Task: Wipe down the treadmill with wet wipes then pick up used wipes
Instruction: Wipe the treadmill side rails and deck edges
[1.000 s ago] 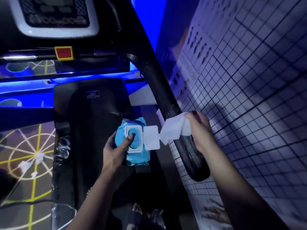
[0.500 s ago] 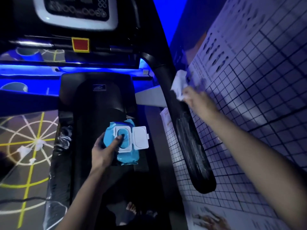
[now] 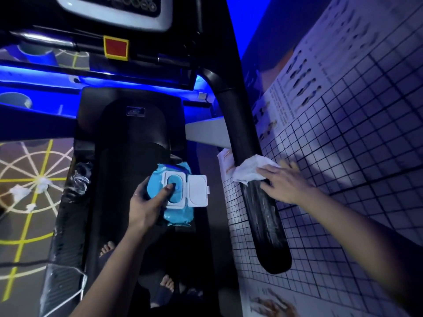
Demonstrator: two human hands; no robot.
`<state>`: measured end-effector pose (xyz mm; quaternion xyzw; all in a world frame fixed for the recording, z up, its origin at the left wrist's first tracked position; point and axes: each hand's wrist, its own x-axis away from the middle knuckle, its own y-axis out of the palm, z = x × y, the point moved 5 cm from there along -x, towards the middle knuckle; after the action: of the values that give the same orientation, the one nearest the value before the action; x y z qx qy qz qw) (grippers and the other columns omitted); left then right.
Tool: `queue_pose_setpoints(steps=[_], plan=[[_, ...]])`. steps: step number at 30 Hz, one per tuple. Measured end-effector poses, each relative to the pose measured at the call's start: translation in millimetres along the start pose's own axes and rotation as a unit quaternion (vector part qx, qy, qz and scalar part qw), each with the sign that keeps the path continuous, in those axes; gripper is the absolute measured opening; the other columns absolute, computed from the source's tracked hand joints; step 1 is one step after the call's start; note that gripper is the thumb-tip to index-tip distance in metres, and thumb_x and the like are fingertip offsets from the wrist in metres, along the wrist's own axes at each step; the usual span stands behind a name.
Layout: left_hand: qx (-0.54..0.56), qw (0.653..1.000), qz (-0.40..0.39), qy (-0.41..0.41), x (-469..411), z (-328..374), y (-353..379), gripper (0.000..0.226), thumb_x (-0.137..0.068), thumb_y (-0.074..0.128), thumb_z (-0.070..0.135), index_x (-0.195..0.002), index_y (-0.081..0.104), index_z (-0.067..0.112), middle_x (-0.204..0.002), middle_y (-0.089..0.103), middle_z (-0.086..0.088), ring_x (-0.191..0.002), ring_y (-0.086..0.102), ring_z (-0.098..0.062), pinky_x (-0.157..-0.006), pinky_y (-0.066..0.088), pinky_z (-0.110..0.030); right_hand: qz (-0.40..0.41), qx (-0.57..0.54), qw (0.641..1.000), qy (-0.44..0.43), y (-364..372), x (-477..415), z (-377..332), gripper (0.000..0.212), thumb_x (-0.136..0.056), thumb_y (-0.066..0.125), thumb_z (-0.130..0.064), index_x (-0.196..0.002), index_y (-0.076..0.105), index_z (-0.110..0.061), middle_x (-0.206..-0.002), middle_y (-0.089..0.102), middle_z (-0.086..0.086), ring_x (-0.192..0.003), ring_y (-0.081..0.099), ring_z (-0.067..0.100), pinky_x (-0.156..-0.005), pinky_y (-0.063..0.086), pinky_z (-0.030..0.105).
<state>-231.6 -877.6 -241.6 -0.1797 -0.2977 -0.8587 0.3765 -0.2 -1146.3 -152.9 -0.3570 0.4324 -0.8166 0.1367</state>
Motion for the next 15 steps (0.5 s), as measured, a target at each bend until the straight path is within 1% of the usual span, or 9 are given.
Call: queue_pose_setpoints(steps=[2, 4, 6, 8, 9, 10, 12, 14, 15], plan=[[-0.008, 1.0, 0.003, 0.001, -1, 0, -1, 0.059, -0.086, 0.083, 0.013, -0.139, 0.058, 0.015, -0.103, 0.08, -0.007, -0.088, 0.078, -0.025, -0.06, 0.061, -0.031, 0.044, 0.003, 0.997, 0.061, -10, -5, -13, 0.055, -0.103, 0.02, -0.054, -0.136, 0.057, -0.031, -0.145, 0.052, -0.007, -0.125, 0.039, 0.027, -0.095, 0.029, 0.047], [-0.016, 1.0, 0.007, 0.002, -3, 0, -4, 0.061, -0.085, 0.084, 0.015, -0.14, 0.058, 0.016, -0.103, 0.08, -0.007, -0.088, 0.078, -0.025, -0.06, 0.061, -0.032, 0.057, 0.022, 0.992, 0.111, -12, -17, -31, 0.058, -0.102, 0.024, -0.052, -0.135, 0.06, -0.02, -0.147, 0.048, 0.003, -0.132, 0.034, 0.03, -0.098, 0.027, 0.05], [-0.023, 1.0, 0.015, 0.003, -5, 2, -7, 0.062, -0.085, 0.084, 0.015, -0.14, 0.058, 0.017, -0.102, 0.08, -0.005, -0.086, 0.078, -0.023, -0.059, 0.061, -0.031, 0.046, -0.001, 0.989, 0.142, -3, -31, -48, 0.065, -0.102, 0.031, -0.05, -0.148, 0.044, -0.007, -0.159, 0.035, 0.012, -0.147, 0.019, 0.036, -0.112, 0.014, 0.057], [-0.03, 0.999, 0.022, 0.01, -8, 3, -11, 0.061, -0.085, 0.084, 0.015, -0.14, 0.058, 0.016, -0.101, 0.08, -0.005, -0.086, 0.078, -0.022, -0.06, 0.062, -0.031, 0.051, -0.044, 0.985, 0.158, 15, -45, -60, 0.07, -0.103, 0.037, -0.045, -0.154, 0.027, 0.002, -0.162, 0.028, 0.019, -0.154, 0.007, 0.038, -0.121, -0.002, 0.054], [-0.031, 0.999, 0.026, 0.013, -8, 4, -14, 0.06, -0.086, 0.084, 0.015, -0.14, 0.058, 0.016, -0.103, 0.08, -0.005, -0.088, 0.078, -0.023, -0.061, 0.063, -0.031, 0.062, -0.058, 0.983, 0.162, 24, -52, -62, 0.068, -0.104, 0.041, -0.037, -0.154, 0.023, 0.005, -0.161, 0.029, 0.022, -0.154, 0.005, 0.039, -0.124, -0.004, 0.052], [-0.031, 0.999, 0.029, 0.015, -10, 5, -16, 0.06, -0.086, 0.083, 0.015, -0.141, 0.058, 0.016, -0.104, 0.08, -0.006, -0.089, 0.078, -0.023, -0.063, 0.063, -0.032, 0.077, -0.062, 0.981, 0.165, 30, -56, -61, 0.063, -0.103, 0.047, -0.026, -0.154, 0.025, 0.006, -0.159, 0.032, 0.024, -0.154, 0.008, 0.04, -0.126, -0.001, 0.049], [-0.032, 0.999, 0.031, 0.016, -12, 6, -19, 0.06, -0.085, 0.084, 0.015, -0.141, 0.059, 0.017, -0.106, 0.079, -0.008, -0.089, 0.077, -0.023, -0.063, 0.064, -0.032, 0.109, -0.055, 0.98, 0.158, 34, -59, -57, 0.057, -0.093, 0.064, -0.008, -0.144, 0.044, 0.006, -0.146, 0.051, 0.024, -0.15, 0.028, 0.038, -0.124, 0.016, 0.046], [-0.033, 0.999, 0.036, 0.012, -14, 7, -21, 0.061, -0.085, 0.084, 0.015, -0.14, 0.059, 0.018, -0.104, 0.079, -0.008, -0.085, 0.078, -0.021, -0.062, 0.064, -0.033, 0.147, -0.062, 0.98, 0.118, 31, -58, -57, 0.051, -0.072, 0.079, 0.006, -0.121, 0.065, 0.007, -0.125, 0.067, 0.022, -0.138, 0.049, 0.034, -0.115, 0.036, 0.041], [-0.034, 0.999, 0.039, 0.011, -14, 7, -22, 0.062, -0.084, 0.085, 0.016, -0.14, 0.059, 0.018, -0.104, 0.079, -0.007, -0.083, 0.078, -0.021, -0.06, 0.063, -0.033, 0.167, -0.052, 0.98, 0.091, 28, -56, -58, 0.048, -0.062, 0.083, 0.01, -0.108, 0.07, 0.007, -0.116, 0.07, 0.021, -0.131, 0.057, 0.033, -0.109, 0.044, 0.039]])
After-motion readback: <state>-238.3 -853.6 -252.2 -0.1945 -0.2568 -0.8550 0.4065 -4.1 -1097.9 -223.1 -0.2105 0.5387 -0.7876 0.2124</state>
